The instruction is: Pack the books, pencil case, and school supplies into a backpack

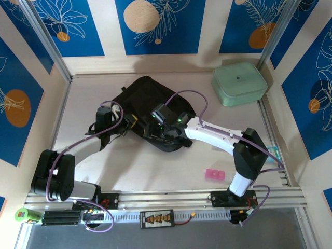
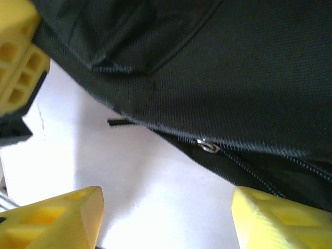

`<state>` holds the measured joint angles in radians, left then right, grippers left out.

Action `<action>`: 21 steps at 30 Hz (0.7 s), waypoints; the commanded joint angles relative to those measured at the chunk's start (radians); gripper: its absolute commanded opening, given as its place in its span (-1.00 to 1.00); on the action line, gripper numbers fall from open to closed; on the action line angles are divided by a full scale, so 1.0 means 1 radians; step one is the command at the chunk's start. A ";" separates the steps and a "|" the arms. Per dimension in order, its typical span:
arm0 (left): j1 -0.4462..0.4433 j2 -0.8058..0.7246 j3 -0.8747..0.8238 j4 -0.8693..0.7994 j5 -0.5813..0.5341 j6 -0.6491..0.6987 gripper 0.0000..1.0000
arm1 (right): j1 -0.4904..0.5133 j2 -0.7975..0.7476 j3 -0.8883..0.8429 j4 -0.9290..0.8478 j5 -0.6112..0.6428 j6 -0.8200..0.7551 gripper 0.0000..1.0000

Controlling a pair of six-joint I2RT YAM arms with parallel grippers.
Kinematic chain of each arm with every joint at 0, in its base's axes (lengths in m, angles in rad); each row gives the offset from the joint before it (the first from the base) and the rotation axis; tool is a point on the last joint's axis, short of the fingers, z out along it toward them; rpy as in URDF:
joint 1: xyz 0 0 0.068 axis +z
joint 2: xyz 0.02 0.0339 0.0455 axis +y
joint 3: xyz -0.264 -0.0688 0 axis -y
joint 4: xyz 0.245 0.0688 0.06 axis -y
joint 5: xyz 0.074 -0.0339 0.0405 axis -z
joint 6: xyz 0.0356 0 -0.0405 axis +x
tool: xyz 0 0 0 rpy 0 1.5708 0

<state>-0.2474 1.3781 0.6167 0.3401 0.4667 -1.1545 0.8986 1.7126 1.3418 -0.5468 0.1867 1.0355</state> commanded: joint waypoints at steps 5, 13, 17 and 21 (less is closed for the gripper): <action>-0.016 0.004 0.025 0.069 0.030 0.002 -1.00 | 0.023 0.136 0.174 -0.134 0.142 0.053 0.54; -0.016 0.004 0.025 0.066 0.038 0.007 -1.00 | 0.016 0.219 0.263 -0.188 0.226 0.090 0.41; -0.015 0.010 0.031 0.065 0.038 0.012 -1.00 | 0.019 0.231 0.267 -0.213 0.192 0.090 0.20; -0.015 0.018 0.040 0.065 0.036 0.019 -1.00 | 0.024 0.203 0.217 -0.197 0.137 0.074 -0.07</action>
<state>-0.2539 1.3949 0.6167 0.3454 0.4706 -1.1511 0.9199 1.9301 1.5890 -0.6941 0.3328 1.1088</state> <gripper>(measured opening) 0.058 0.478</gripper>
